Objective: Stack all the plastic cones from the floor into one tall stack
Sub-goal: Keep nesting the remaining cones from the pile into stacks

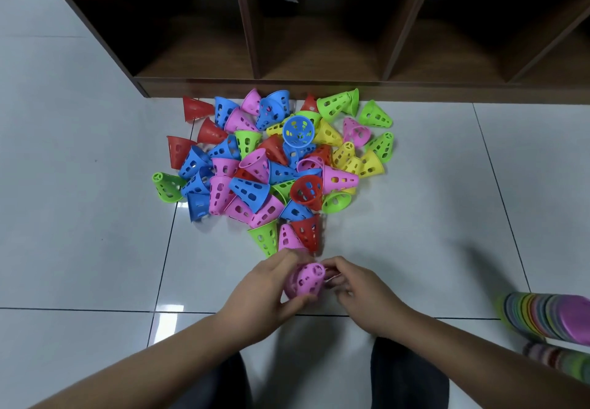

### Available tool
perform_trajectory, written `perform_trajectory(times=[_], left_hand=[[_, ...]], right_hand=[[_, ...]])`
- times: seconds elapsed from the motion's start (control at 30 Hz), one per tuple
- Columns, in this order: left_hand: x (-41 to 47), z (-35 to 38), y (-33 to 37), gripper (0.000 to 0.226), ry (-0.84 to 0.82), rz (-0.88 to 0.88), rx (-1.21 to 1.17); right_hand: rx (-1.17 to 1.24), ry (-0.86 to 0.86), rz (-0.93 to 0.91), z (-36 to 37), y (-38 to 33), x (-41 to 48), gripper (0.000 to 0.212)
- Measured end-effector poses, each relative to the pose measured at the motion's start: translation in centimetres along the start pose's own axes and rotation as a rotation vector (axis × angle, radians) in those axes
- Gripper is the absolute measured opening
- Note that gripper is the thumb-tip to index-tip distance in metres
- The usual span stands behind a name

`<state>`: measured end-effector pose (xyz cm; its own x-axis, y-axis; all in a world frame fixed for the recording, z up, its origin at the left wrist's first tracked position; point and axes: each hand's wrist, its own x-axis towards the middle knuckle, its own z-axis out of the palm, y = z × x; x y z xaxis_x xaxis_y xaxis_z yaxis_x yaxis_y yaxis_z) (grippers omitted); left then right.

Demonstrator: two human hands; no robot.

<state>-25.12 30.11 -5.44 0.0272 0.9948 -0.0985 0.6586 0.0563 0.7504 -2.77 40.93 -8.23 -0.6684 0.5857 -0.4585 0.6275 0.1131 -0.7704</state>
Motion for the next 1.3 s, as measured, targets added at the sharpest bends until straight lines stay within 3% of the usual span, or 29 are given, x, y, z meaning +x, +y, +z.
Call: perform_trajectory(times=[0.2, 0.5, 0.77, 1.03, 1.2, 1.3], left_hand=[[-0.4, -0.7, -1.7, 0.064, -0.061, 0.005, -0.005], [2.7, -3.7, -5.3, 0.042, 0.117, -0.049, 0.157], [1.9, -2.8, -7.8, 0.054, 0.085, -0.088, 0.281], [-0.4, -2.9, -9.3, 0.074, 0.0, -0.194, 0.333], [-1.9, -3.7, -10.9, 0.082, 0.002, -0.247, 0.386], [-2.3, -3.8, -10.7, 0.091, -0.029, -0.194, 0.44]], right_hand=[[-0.128, 0.117, -0.122, -1.9, -0.4, 1.8, 0.047], [-0.347, 0.072, -0.298, -4.0, -2.0, 6.1, 0.047], [-0.394, 0.023, -0.267, -3.5, -0.2, 6.7, 0.032], [-0.267, 0.043, -0.188, -3.8, 1.1, 4.9, 0.02], [-0.163, 0.133, -0.043, -4.2, 1.7, 2.5, 0.03], [-0.228, 0.154, 0.029, -4.2, 2.3, 1.5, 0.036]])
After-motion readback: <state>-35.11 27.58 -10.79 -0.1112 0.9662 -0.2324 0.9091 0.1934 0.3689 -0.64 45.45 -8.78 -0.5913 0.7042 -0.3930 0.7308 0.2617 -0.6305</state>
